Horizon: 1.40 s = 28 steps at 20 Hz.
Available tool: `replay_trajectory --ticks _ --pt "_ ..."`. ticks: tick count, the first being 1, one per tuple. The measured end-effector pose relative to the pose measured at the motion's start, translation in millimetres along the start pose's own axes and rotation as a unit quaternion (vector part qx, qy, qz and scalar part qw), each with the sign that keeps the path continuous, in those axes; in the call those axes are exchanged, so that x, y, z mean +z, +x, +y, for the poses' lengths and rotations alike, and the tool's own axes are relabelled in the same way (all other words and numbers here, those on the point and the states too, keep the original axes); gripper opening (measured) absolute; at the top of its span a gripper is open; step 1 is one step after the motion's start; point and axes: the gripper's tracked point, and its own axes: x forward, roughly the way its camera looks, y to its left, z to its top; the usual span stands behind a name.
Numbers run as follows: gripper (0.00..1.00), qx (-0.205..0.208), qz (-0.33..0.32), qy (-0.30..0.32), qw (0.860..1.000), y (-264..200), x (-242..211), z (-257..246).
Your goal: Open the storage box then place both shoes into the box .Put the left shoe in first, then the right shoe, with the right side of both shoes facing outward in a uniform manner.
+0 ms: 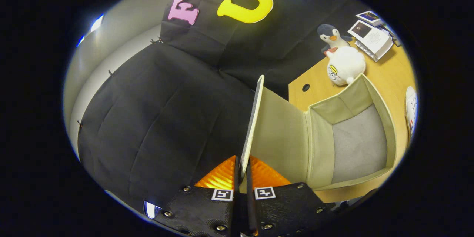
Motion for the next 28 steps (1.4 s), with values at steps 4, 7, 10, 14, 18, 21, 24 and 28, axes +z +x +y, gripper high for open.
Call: replay_trajectory --ticks 4,7,10,14,18,21,24,28 --pt "0.66 0.013 0.009 -0.04 0.999 12.8 -5.6 12.3" --pt "0.95 -0.006 -0.005 -0.067 0.998 12.9 3.1 5.5" --pt "0.95 -0.023 -0.025 -0.081 0.996 3.1 19.0 -5.6" --pt "0.95 -0.072 -0.053 -0.133 0.987 -24.3 40.7 -38.6" --pt "0.96 -0.115 -0.072 -0.166 0.977 -54.2 62.1 -71.7" --pt "0.96 -0.145 -0.084 -0.187 0.968 -75.0 74.9 -95.5" --pt "0.96 -0.173 -0.092 -0.195 0.961 -98.0 88.0 -117.9" --pt "0.96 -0.213 -0.105 -0.204 0.95 -127.4 105.1 -154.4"
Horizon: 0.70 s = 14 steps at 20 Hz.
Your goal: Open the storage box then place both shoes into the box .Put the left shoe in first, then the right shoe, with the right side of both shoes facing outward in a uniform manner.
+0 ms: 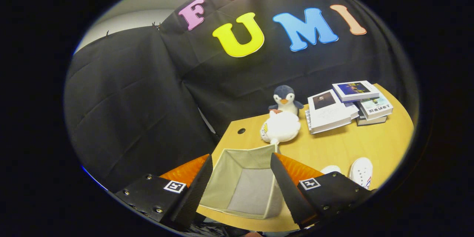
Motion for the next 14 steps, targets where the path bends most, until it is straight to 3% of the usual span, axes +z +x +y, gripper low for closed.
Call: replay_trajectory --ticks 9,14 --pt "0.98 -0.074 0.032 -0.034 0.996 -9.4 -27.2 -101.9" --pt "0.98 -0.095 0.063 -0.035 0.993 -6.4 -54.2 -142.3"
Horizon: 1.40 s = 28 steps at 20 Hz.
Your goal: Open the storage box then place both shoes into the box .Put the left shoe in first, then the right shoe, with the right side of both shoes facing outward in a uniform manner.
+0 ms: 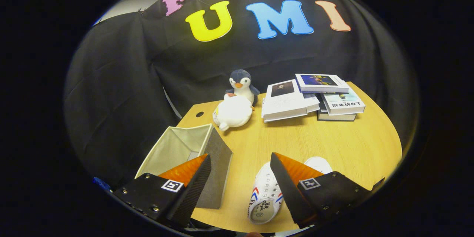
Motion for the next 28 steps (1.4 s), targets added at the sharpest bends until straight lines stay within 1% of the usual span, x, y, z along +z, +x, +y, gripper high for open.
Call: replay_trajectory --ticks 5,9,16,21,25,28 --pt "0.98 -0.017 0.041 -0.004 0.999 11.0 -37.4 -30.0" --pt "0.98 -0.02 0.071 0.006 0.997 19.1 -63.1 -44.9" --pt "0.98 -0.024 0.131 0.0 0.991 32.1 -111.9 -61.2" --pt "0.98 -0.037 0.161 0.012 0.986 40.6 -133.1 -74.5" --pt "0.96 -0.039 0.176 0.028 0.983 46.2 -144.9 -78.6" --pt "0.74 -0.039 0.194 0.038 0.98 48.9 -158.0 -78.3"
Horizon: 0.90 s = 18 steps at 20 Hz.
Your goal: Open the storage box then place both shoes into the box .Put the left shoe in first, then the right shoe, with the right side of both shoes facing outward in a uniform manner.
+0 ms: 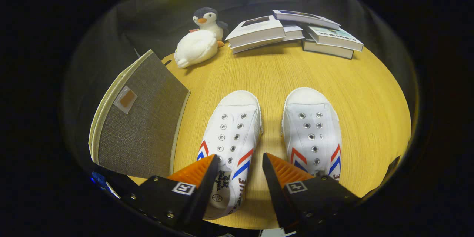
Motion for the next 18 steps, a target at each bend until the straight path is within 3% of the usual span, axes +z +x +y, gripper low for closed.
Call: replay_trajectory --ticks 2,4,6,8,9,14,18 --pt "0.55 0.001 0.016 0.011 1.0 1.2 -8.8 -0.9" --pt "0.56 0.015 0.023 0.018 0.999 0.6 -10.8 2.0" --pt "0.23 0.007 0.027 0.036 0.999 -0.5 -11.9 2.4" --pt "0.23 0.0 0.02 0.034 0.999 -11.1 -3.9 -1.5" --pt "0.04 -0.001 0.02 0.045 0.999 1.3 -6.6 -1.2" --pt "0.04 -0.008 0.021 0.06 0.998 -9.9 -0.5 3.2" --pt "0.03 0.019 0.005 0.093 0.995 -27.0 17.2 21.6"
